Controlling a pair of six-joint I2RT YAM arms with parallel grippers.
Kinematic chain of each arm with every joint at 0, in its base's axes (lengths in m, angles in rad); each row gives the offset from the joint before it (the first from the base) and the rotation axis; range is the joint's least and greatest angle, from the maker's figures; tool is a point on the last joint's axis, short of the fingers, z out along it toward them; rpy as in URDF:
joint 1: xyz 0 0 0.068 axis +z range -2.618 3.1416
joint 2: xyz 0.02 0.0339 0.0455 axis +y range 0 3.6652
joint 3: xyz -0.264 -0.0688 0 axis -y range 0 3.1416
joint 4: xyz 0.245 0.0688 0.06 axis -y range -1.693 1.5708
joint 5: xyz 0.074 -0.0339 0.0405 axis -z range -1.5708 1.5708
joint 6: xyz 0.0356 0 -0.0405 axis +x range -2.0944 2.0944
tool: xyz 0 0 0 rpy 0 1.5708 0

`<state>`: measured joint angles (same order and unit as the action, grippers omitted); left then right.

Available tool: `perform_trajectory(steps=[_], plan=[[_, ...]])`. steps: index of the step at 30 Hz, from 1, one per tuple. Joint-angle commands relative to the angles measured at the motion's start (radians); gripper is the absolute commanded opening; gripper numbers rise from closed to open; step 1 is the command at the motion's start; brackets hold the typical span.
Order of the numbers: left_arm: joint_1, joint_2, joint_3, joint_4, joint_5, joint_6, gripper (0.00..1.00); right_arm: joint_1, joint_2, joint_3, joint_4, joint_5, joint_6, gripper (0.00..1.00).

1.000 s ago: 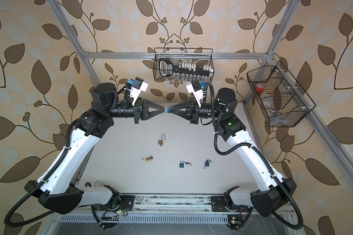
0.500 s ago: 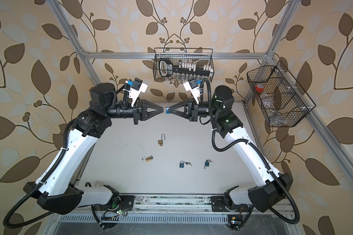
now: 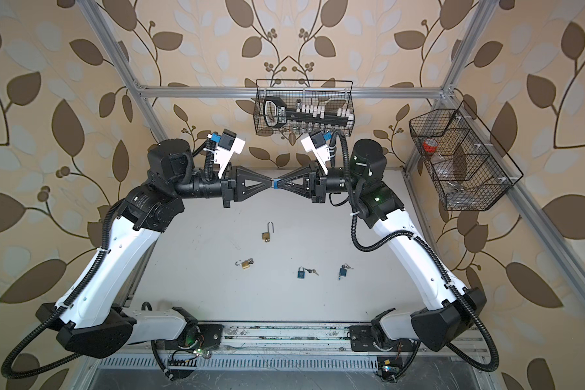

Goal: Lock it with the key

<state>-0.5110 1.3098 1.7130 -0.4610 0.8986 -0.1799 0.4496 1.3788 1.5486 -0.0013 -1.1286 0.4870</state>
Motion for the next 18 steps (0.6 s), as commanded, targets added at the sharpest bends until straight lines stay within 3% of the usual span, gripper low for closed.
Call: perform_trajectory(steps=[1, 6, 10, 14, 15, 18], plan=[[-0.088, 0.035, -0.026, 0.104, 0.069, -0.031, 0.00, 0.064, 0.023, 0.001, -0.061, 0.069, -0.112, 0.00], [-0.088, 0.039, -0.017, 0.141, 0.099, -0.069, 0.00, 0.052, 0.000, -0.030, -0.055, 0.062, -0.161, 0.00], [-0.092, 0.047, -0.028, 0.153, 0.111, -0.076, 0.00, 0.049, -0.002, -0.052, 0.020, 0.042, -0.105, 0.00], [-0.065, -0.001, -0.064, 0.156, 0.053, -0.064, 0.00, -0.022, -0.048, -0.106, 0.149, 0.033, -0.011, 0.00], [-0.042, -0.012, -0.077, 0.174, 0.057, -0.084, 0.00, -0.051, -0.065, -0.130, 0.218, 0.017, 0.043, 0.04], [0.042, -0.034, -0.119, 0.254, 0.107, -0.164, 0.00, -0.112, -0.103, -0.181, 0.361, -0.010, 0.163, 0.45]])
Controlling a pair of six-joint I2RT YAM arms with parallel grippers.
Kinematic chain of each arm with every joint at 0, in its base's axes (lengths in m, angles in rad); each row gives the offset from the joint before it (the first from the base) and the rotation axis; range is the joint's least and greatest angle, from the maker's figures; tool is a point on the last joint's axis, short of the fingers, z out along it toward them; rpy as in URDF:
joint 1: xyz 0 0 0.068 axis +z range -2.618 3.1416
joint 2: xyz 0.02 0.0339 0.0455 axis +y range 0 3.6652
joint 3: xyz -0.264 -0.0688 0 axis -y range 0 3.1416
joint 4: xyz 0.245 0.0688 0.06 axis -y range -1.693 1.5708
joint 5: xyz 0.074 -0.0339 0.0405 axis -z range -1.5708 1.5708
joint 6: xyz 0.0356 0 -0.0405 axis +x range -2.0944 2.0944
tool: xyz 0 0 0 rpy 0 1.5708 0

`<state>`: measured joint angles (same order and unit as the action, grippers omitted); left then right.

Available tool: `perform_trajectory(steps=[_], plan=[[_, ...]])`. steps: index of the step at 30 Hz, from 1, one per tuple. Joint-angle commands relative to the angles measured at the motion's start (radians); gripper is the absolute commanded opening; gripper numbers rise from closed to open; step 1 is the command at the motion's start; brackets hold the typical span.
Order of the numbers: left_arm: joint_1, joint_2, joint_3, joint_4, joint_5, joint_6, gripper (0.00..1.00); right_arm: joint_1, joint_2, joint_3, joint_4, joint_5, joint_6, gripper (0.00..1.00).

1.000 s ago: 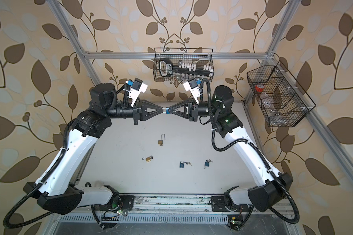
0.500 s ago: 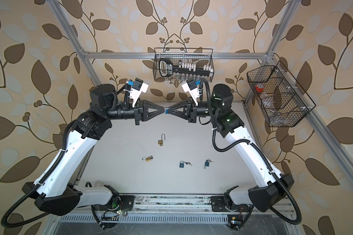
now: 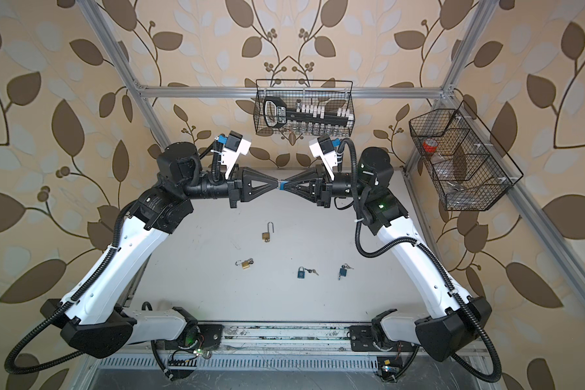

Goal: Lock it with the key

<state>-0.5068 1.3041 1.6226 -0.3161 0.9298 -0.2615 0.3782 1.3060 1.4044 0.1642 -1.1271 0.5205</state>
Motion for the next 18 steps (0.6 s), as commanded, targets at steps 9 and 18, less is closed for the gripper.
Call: perform_trajectory(steps=[9, 18], plan=[[0.073, -0.039, -0.047, 0.134, 0.147, -0.073, 0.00, -0.044, -0.032, -0.027, 0.137, 0.000, 0.148, 0.63], [0.072, -0.046, -0.055, 0.164, 0.193, -0.078, 0.00, -0.043, 0.007, 0.008, 0.061, -0.031, 0.131, 0.59]])
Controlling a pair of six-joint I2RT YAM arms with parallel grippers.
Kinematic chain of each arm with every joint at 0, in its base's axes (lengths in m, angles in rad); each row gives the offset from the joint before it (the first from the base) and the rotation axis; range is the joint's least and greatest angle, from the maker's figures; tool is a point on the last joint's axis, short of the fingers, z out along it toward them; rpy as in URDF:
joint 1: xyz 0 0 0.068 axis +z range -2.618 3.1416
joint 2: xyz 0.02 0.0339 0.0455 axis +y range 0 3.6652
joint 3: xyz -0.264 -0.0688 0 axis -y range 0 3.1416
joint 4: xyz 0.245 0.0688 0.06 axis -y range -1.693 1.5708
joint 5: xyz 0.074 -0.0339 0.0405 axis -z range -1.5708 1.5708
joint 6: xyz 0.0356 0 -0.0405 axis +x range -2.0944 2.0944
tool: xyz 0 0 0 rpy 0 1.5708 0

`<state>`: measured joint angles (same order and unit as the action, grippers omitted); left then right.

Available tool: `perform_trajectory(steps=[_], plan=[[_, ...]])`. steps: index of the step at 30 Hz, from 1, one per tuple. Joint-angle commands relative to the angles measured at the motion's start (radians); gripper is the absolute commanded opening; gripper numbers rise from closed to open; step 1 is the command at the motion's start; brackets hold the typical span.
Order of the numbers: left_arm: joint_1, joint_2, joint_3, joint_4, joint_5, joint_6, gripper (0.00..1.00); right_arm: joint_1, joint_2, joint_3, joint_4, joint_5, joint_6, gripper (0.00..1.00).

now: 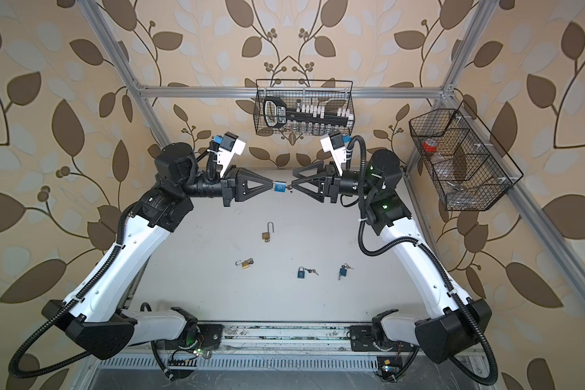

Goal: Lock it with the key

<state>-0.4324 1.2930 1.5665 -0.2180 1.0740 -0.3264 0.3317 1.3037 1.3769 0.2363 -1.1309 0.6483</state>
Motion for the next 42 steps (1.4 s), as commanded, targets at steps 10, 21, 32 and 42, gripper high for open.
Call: perform_trajectory(steps=[10, 21, 32, 42], plan=[[-0.003, -0.031, -0.001, 0.063, 0.047, -0.007, 0.00, 0.035, 0.012, 0.032, 0.049, -0.089, 0.031, 0.40], [-0.003, -0.032, -0.003, 0.045, 0.038, 0.009, 0.00, 0.036, -0.004, 0.013, 0.069, -0.082, 0.027, 0.04], [0.084, -0.065, -0.001, 0.064, 0.028, -0.009, 0.00, -0.024, -0.101, -0.066, 0.092, -0.028, -0.050, 0.00], [0.100, -0.035, 0.065, -0.253, -0.012, 0.171, 0.00, -0.039, -0.112, -0.052, -0.362, 0.392, -0.382, 0.00]])
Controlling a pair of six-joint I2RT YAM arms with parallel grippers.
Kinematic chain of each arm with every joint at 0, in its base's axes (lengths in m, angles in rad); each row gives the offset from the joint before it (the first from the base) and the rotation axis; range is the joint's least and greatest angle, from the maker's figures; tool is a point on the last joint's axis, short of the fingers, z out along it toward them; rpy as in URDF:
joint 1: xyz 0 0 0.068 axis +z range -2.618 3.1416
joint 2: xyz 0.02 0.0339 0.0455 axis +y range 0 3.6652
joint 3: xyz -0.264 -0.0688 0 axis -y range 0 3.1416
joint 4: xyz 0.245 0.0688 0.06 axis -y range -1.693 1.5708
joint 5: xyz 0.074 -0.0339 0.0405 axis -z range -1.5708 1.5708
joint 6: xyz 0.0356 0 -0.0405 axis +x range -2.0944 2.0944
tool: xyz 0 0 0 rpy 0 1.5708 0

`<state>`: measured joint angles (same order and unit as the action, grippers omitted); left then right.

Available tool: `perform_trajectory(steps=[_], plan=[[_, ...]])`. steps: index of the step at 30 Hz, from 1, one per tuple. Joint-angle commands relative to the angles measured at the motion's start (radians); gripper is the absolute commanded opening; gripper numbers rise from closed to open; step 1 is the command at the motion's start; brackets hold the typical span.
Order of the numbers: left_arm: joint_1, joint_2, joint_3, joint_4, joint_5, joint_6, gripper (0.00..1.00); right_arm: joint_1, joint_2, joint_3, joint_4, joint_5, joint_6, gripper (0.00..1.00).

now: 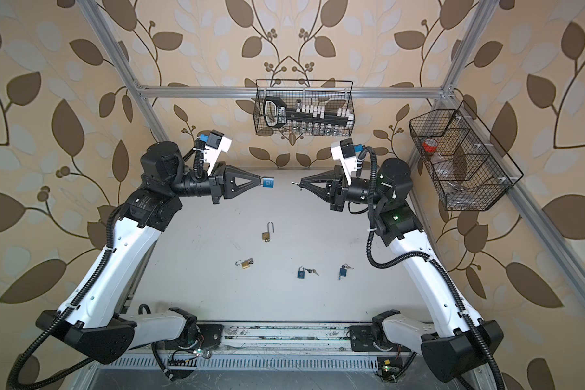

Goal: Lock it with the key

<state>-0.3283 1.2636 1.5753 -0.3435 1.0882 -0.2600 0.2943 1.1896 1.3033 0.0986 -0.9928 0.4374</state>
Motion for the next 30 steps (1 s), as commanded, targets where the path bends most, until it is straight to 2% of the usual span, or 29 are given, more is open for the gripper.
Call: perform_trajectory(steps=[1, 3, 6, 12, 15, 19, 28, 30], plan=[[-0.005, -0.001, 0.063, -0.177, -0.049, 0.131, 0.00, -0.001, 0.001, 0.009, -0.254, 0.338, -0.195, 0.00], [-0.006, 0.011, 0.070, -0.274, -0.094, 0.182, 0.00, -0.004, -0.003, -0.038, -0.270, 0.479, -0.212, 0.00], [-0.030, 0.033, 0.073, -0.420, -0.171, 0.274, 0.00, -0.006, 0.001, -0.106, -0.261, 0.585, -0.183, 0.00], [-0.201, 0.135, 0.078, -0.703, -0.473, 0.474, 0.00, -0.019, -0.021, -0.268, -0.183, 0.679, -0.096, 0.00], [-0.281, 0.229, 0.066, -0.791, -0.574, 0.527, 0.00, -0.040, -0.019, -0.313, -0.182, 0.693, -0.047, 0.00], [-0.328, 0.293, 0.018, -0.813, -0.609, 0.553, 0.00, -0.069, -0.023, -0.341, -0.181, 0.682, -0.042, 0.00], [-0.333, 0.351, -0.112, -0.706, -0.628, 0.586, 0.00, -0.076, -0.065, -0.382, -0.183, 0.686, -0.062, 0.00], [-0.338, 0.386, -0.118, -0.713, -0.603, 0.659, 0.00, -0.075, -0.070, -0.392, -0.182, 0.677, -0.061, 0.00]])
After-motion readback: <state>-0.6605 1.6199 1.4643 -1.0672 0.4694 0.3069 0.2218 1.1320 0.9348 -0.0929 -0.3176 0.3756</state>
